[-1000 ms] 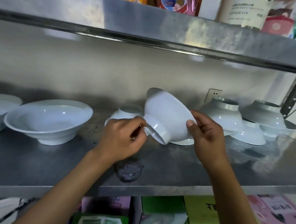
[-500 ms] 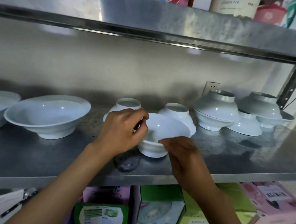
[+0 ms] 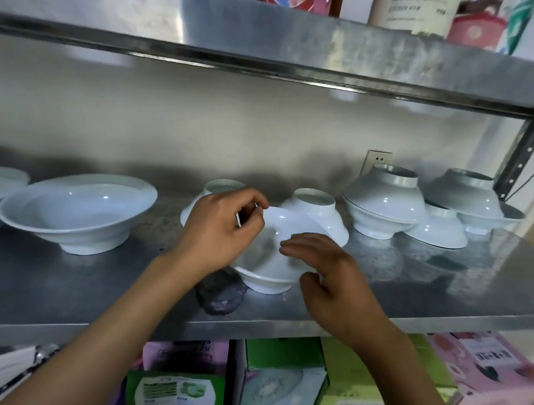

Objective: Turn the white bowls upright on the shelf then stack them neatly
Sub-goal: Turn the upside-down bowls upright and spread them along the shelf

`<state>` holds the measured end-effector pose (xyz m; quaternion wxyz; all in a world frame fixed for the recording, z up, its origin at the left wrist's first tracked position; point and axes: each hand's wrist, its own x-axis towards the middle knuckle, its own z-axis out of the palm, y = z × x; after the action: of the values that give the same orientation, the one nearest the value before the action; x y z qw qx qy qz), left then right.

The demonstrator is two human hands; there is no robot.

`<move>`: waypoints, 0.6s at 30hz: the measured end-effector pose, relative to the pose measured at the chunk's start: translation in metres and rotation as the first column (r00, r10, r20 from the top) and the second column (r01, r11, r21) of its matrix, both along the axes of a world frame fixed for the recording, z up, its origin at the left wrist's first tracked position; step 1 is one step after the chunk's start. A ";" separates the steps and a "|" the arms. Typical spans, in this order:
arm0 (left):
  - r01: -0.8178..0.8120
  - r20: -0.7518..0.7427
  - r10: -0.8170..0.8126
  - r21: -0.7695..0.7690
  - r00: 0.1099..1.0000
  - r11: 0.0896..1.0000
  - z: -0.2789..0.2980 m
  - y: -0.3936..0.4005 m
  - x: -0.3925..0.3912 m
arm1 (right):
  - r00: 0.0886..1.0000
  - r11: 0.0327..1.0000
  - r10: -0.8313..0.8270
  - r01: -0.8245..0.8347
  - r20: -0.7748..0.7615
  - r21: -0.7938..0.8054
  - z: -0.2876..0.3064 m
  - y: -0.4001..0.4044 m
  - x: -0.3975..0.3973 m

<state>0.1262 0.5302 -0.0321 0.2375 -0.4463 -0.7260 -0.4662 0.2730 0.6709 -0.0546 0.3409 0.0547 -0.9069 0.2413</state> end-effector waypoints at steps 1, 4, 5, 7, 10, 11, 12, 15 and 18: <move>-0.004 0.005 0.004 0.002 1.000 1.000 0.001 0.000 -0.001 | 1.000 1.000 -0.007 0.007 -0.008 -0.001 0.003 0.002 -0.004; 0.007 0.029 -0.007 -0.004 1.000 1.000 0.006 -0.002 -0.007 | 0.998 0.999 -0.034 0.034 -0.047 0.005 0.010 0.009 -0.018; 0.013 0.037 -0.013 -0.003 0.999 1.000 0.008 -0.003 -0.011 | 0.998 0.999 -0.039 0.039 -0.058 0.001 0.013 0.010 -0.023; 0.050 0.118 -0.058 0.074 0.991 0.996 0.012 -0.005 -0.021 | 0.997 0.998 -0.043 0.040 -0.057 -0.051 0.022 0.011 -0.034; 0.041 0.292 -0.112 0.239 0.950 0.970 0.015 -0.009 -0.047 | 0.998 0.980 -0.055 0.056 0.008 -0.190 0.038 0.010 -0.052; 0.026 0.314 -0.101 0.233 0.944 0.972 0.015 -0.010 -0.057 | 0.997 0.973 -0.057 0.065 0.042 -0.223 0.044 0.009 -0.059; 0.017 0.323 -0.081 0.199 0.943 0.980 0.013 -0.009 -0.068 | 0.996 0.965 -0.049 0.065 0.070 -0.252 0.049 0.009 -0.067; -0.015 0.366 -0.005 0.050 0.931 0.999 0.004 -0.001 -0.102 | 0.993 0.948 0.000 0.038 0.119 -0.315 0.062 0.015 -0.094; -0.113 0.436 0.133 -0.072 0.890 0.991 -0.007 0.017 -0.128 | 0.983 0.957 0.014 0.039 0.181 -0.288 0.075 0.022 -0.122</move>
<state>-0.0022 0.5468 -0.0391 0.0864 -0.2880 -0.7979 -0.5225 0.1512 0.6925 0.0202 0.2630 -0.0240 -0.8893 0.3734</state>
